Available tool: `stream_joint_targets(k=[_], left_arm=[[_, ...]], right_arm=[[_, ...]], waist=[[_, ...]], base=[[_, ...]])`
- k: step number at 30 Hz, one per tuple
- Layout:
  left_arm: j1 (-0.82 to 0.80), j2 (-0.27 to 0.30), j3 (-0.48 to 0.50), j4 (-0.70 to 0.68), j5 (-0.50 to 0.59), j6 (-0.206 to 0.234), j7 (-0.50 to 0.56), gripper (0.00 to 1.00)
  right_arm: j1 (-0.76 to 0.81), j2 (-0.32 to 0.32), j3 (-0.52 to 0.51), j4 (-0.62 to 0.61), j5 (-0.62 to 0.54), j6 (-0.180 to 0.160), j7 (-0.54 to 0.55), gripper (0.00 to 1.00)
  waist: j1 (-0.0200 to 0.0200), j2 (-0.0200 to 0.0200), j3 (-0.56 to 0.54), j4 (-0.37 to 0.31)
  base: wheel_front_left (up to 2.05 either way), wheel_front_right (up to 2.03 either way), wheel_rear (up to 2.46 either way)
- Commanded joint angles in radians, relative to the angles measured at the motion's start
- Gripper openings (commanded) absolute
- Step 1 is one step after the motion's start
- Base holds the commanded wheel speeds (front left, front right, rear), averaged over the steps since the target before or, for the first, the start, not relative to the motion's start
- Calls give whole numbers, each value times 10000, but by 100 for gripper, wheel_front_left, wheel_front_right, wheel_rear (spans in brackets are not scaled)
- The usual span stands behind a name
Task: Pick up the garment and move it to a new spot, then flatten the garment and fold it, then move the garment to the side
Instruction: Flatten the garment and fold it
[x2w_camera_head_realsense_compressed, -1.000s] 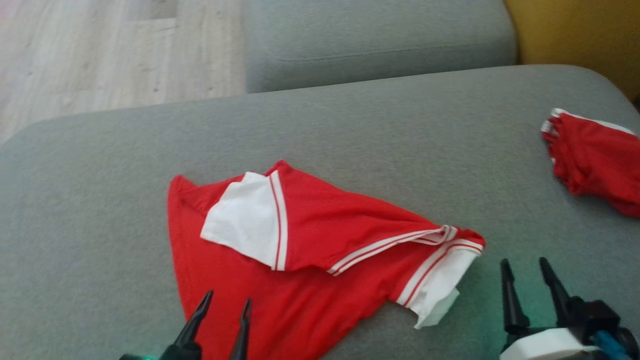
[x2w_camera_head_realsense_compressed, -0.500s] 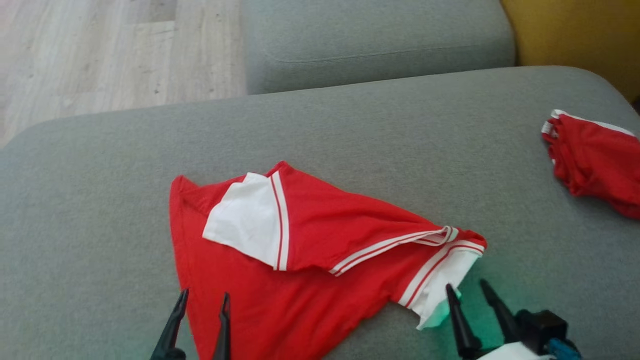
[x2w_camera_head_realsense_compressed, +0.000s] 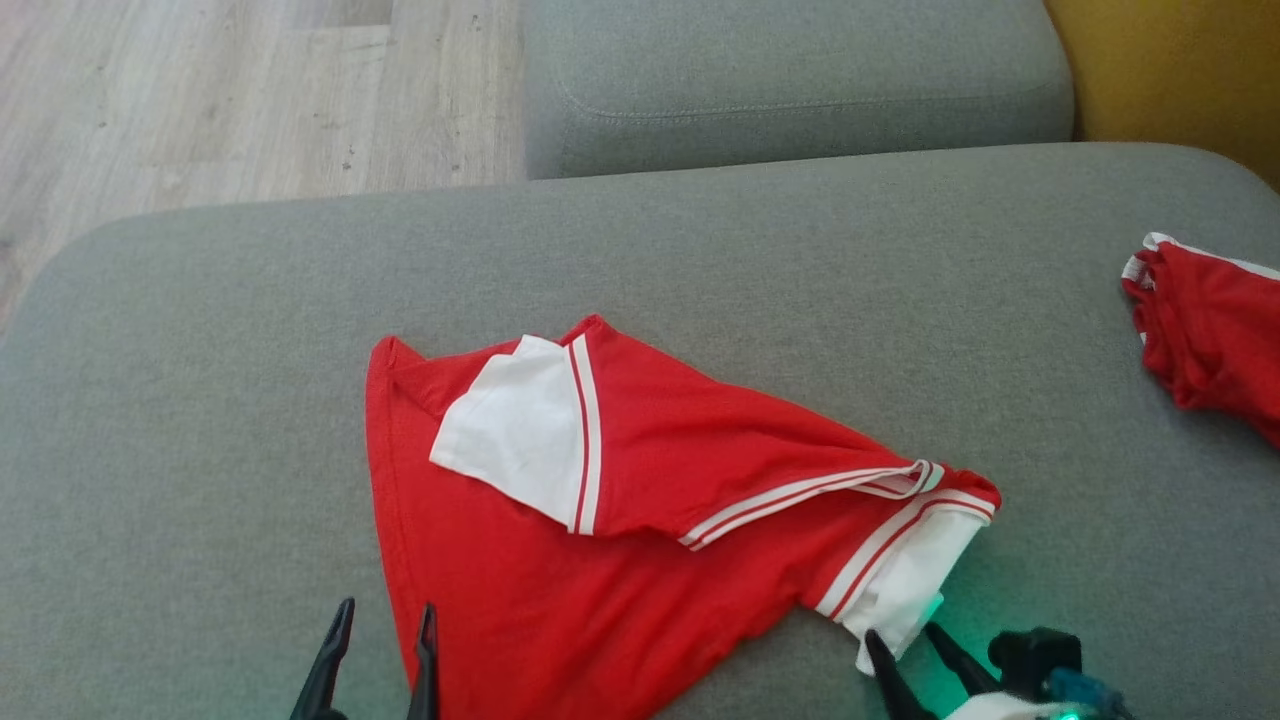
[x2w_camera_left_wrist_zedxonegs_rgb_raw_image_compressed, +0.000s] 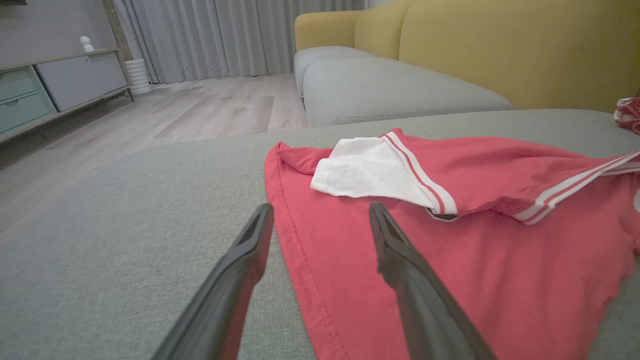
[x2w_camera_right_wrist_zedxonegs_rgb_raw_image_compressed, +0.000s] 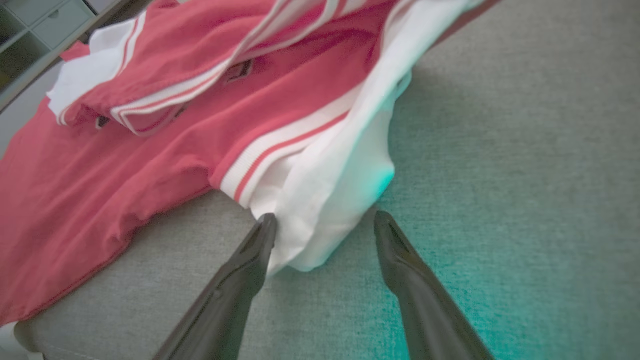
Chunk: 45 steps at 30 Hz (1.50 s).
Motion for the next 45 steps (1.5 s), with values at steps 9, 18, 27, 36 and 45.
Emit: stream_joint_targets(k=[9,18,27,36,45], left_arm=[[-201,-311,881,16,245,-341,-125,100],[-168,-565,1214,271,389,-712,-125,100],[-252,-690,1432,466,578,-963,-126,100],[-269,-887,1673,651,705,-1137,-126,100],[-1457,-1034,1769,2227,534,-1403,1,100]], right_arm=[[-747,-74,-994,-184,3692,-7,641,0],[-1467,-77,-2868,461,2907,-7,1868,89],[-1332,-258,-3449,-1115,-1472,-7,1174,100],[-621,-94,-3789,-2563,-2988,-7,-676,100],[-420,-77,-3425,-1792,-3066,-7,-2701,100]], waist=[[0,0,29,-110],[0,0,186,-325],[0,0,224,-226],[0,0,135,-332],[0,0,305,-477]], base=[[0,0,0],[0,0,0],[0,0,0],[0,0,0],[0,0,0]])
